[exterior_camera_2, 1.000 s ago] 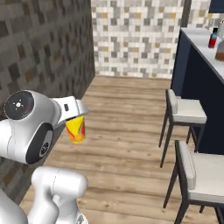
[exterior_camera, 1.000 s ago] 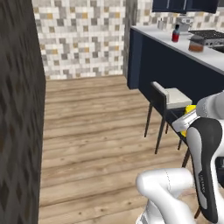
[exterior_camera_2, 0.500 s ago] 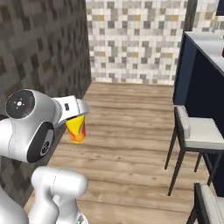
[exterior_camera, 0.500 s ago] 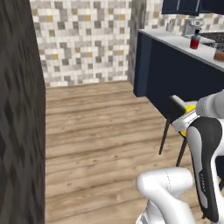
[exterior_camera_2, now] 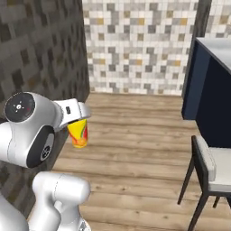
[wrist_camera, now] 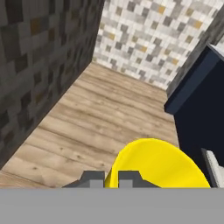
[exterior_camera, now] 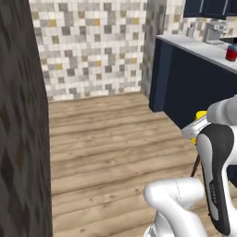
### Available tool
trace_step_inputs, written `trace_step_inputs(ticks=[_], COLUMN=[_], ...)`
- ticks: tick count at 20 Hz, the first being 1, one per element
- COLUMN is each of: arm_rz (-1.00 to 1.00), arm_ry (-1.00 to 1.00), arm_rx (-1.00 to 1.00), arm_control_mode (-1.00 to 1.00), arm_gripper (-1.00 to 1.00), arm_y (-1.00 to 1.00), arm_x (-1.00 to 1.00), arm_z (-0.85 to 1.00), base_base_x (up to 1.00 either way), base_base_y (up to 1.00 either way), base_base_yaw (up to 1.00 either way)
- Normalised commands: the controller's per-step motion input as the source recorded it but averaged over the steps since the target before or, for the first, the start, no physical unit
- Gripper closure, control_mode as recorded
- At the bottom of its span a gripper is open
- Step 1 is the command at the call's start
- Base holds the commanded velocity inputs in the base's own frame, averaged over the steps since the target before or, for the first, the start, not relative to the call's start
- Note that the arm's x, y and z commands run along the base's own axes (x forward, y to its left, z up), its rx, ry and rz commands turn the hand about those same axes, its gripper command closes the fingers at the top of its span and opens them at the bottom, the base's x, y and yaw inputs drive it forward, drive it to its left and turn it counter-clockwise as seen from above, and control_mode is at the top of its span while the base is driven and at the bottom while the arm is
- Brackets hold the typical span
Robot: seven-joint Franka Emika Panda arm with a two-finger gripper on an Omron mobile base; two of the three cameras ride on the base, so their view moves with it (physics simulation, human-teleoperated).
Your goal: Open the cabinet directly in front. Then move the liquor and the cup to the dining counter with the jar on it.
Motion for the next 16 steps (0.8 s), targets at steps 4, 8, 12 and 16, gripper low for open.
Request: trace_step_inputs(ticks=[4,8,12,16], arm_rz=[0.00,0.00,0.00,0.00], arm_ry=[0.00,0.00,0.00,0.00], arm_rx=[0.00,0.00,0.00,0.00], arm_control_mode=[1.00,1.00,1.00,1.00], arm_gripper=[1.00,1.00,1.00,1.00], arm_y=[0.00,0.00,0.00,0.00], arm_x=[0.00,0.00,0.00,0.00], arm_z=[0.00,0.00,0.00,0.00], base_base_x=[1.00,1.00,1.00,1.00], base_base_y=[0.39,0.38,0.44,0.41], base_base_yaw=[-0.06,-0.08,-0.09,-0.12])
